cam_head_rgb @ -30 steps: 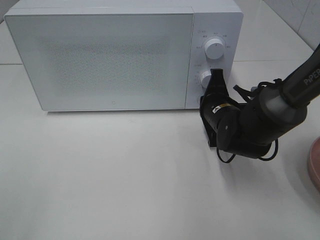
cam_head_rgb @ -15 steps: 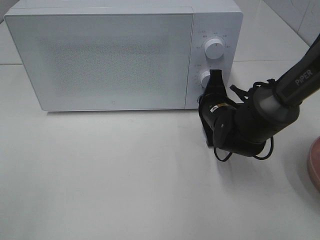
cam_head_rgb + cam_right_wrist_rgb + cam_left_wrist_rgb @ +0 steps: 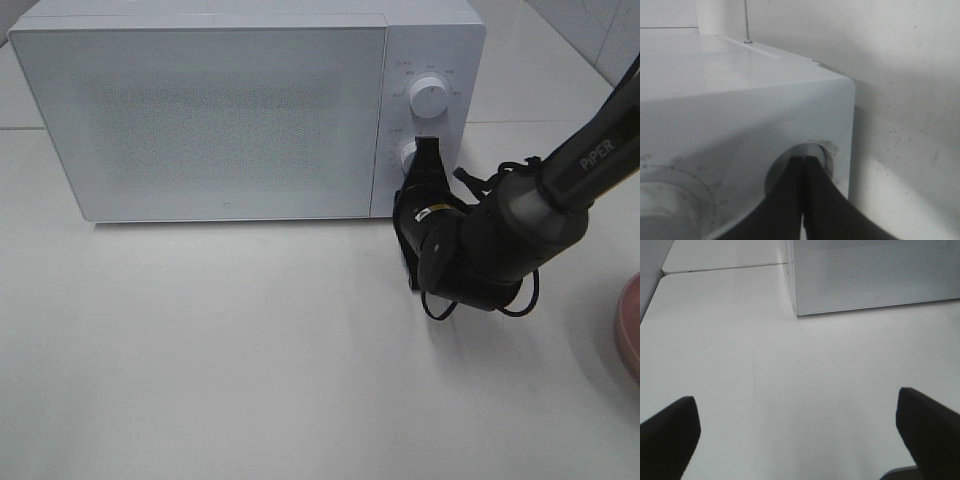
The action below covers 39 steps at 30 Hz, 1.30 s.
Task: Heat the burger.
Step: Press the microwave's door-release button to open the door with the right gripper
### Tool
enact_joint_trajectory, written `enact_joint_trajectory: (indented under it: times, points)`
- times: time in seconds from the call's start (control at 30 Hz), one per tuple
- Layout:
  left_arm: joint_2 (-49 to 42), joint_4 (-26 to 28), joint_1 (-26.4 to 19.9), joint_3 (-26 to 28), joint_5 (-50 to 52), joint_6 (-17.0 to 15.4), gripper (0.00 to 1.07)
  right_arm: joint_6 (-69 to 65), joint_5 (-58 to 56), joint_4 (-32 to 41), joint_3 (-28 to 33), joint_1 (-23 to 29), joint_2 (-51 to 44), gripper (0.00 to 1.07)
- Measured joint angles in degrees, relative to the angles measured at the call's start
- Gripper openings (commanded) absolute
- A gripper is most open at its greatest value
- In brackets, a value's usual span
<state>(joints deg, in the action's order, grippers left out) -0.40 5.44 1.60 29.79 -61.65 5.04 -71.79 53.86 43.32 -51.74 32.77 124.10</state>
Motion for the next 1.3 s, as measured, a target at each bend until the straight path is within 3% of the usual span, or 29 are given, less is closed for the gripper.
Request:
enact_joint_trajectory:
  times: [0.6, 1.3]
  points:
    - [0.0, 0.0, 0.0, 0.0, 0.0, 0.0, 1.0, 2.1, 0.4, 2.2, -3.0, 0.2, 2.2, 0.0]
    - [0.0, 0.0, 0.0, 0.0, 0.0, 0.0, 1.0, 3.2, -5.4, -0.3, -0.9, -1.4, -1.9, 0.0]
